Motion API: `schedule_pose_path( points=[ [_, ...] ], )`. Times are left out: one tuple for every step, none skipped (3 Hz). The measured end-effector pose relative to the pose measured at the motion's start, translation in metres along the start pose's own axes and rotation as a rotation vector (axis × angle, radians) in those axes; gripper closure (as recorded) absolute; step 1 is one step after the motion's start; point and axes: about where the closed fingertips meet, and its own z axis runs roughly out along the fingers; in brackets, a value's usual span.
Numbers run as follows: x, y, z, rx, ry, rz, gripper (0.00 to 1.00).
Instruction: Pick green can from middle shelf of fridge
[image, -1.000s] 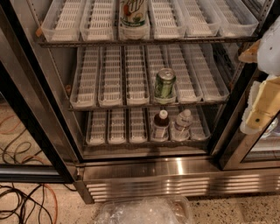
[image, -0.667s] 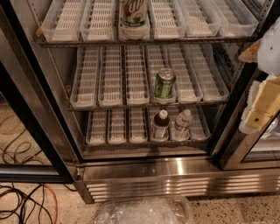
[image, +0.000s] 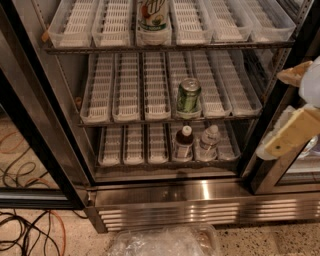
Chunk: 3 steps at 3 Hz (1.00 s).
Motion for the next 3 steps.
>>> schedule_pose_path(
  points=[
    [-0.003, 0.008, 0.015, 0.053, -0.125, 0.052, 0.00],
    [-0.010, -0.003, 0.014, 0.101, -0.162, 0.067, 0.00],
    [-0.010, -0.003, 0.014, 0.101, -0.167, 0.065, 0.00]
  ],
)
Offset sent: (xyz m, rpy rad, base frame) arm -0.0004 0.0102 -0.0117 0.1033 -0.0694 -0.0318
